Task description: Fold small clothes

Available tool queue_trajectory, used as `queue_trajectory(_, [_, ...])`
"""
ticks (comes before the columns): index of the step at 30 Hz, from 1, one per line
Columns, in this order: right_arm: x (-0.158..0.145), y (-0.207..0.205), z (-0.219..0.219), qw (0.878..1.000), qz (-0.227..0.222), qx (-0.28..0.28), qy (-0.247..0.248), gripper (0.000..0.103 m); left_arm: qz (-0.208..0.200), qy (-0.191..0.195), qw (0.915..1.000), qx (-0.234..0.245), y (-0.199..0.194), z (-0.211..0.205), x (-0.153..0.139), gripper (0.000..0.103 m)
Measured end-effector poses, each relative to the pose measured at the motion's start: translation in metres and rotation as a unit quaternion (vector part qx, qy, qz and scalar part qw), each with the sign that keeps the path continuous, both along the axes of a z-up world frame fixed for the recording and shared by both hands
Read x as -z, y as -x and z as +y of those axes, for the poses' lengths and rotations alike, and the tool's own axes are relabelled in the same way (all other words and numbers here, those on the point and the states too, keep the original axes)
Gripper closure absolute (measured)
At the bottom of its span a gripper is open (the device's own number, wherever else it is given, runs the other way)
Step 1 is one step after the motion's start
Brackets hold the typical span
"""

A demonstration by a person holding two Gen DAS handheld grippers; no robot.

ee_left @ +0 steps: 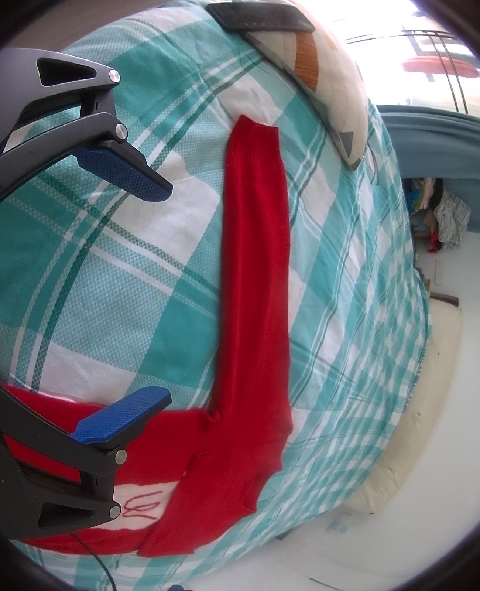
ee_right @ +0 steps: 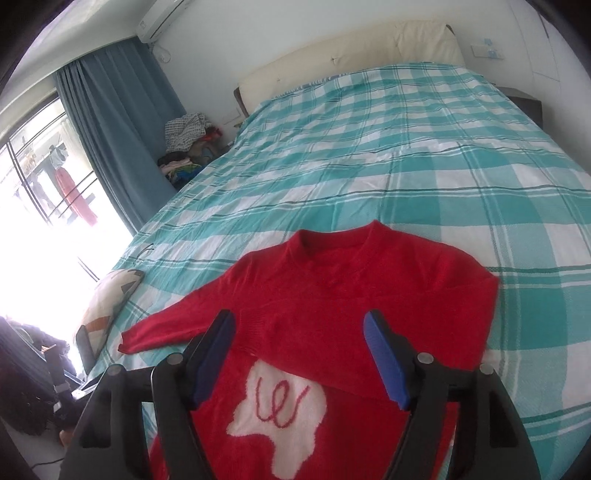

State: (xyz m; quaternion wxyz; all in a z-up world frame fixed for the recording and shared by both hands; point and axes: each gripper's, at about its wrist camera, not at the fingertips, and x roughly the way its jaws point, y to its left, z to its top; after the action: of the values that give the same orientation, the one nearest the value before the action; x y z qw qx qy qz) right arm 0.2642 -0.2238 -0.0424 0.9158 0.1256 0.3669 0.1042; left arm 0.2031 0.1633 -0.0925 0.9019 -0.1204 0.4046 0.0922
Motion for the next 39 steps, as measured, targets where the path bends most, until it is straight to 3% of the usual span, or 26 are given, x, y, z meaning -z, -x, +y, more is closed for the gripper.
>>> queue_trajectory(4, [0.034,0.055,-0.046,0.996,0.007,0.056,0.063,0.029,0.037,-0.012,0.9988,0.029,-0.007,-0.019,0.015,0.002])
queue_trajectory(8, [0.066,0.110,-0.079,0.985,-0.002,0.117,0.129,0.028,0.057,-0.004,0.9972,0.049,-0.011,-0.034,0.026,0.002])
queue_trajectory(13, [0.092,0.143,-0.106,0.978,-0.009,0.170,0.124,0.028,0.074,-0.025,0.9957,0.050,-0.017,-0.045,0.037,0.002])
queue_trajectory(17, [0.100,0.148,-0.116,0.973,-0.010,0.201,0.111,0.028,0.109,-0.015,0.9931,0.041,-0.025,-0.044,0.057,0.002])
queue_trajectory(28, [0.113,0.148,-0.117,0.974,0.003,0.202,0.101,0.020,0.135,-0.033,0.9892,0.047,-0.029,-0.050,0.065,0.000])
queue_trajectory(39, [0.115,0.147,-0.115,0.975,0.009,0.197,0.102,0.015,0.132,-0.021,0.9895,0.054,-0.031,-0.046,0.066,0.000])
